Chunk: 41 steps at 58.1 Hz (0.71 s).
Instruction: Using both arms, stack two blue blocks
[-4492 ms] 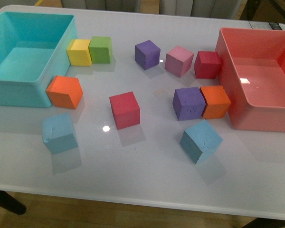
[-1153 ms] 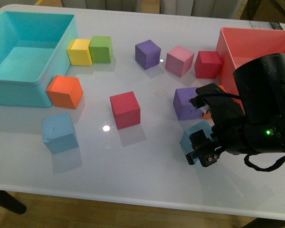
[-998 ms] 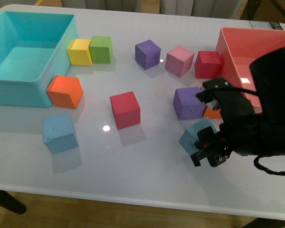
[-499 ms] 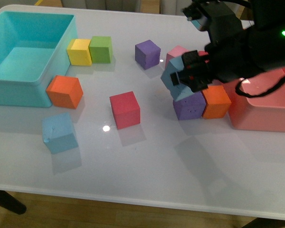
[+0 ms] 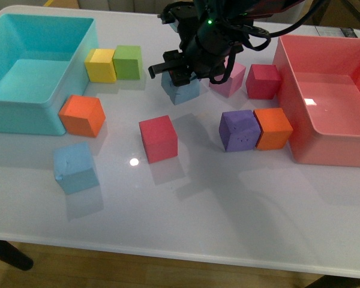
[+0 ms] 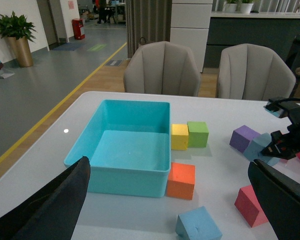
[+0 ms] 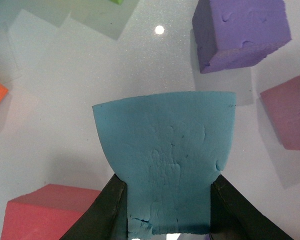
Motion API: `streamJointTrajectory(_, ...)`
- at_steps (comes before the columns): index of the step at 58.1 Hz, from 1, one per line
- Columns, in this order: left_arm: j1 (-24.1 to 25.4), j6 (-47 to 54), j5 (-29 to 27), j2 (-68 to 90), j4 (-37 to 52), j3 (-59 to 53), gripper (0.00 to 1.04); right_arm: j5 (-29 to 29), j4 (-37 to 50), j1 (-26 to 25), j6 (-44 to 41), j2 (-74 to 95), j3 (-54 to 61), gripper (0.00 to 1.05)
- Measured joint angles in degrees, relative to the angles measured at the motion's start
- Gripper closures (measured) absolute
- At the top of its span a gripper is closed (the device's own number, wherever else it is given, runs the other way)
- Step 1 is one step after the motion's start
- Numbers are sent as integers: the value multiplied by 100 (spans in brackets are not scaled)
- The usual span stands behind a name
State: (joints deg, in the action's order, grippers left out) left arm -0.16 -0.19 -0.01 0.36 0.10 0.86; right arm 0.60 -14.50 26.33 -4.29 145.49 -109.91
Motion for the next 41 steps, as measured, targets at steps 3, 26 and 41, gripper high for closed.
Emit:
streamJointTrajectory(3, 0, 0, 0, 0, 0, 0, 9, 31, -129, 28, 22, 170, -260, 73)
streamJointTrajectory(26, 0, 0, 0, 0, 0, 0, 9, 98, -525, 118, 90, 837, -1058, 73)
streamJointTrajectory(41, 0, 0, 0, 0, 0, 0, 9, 146, -623, 153, 90, 1121, -1263, 73)
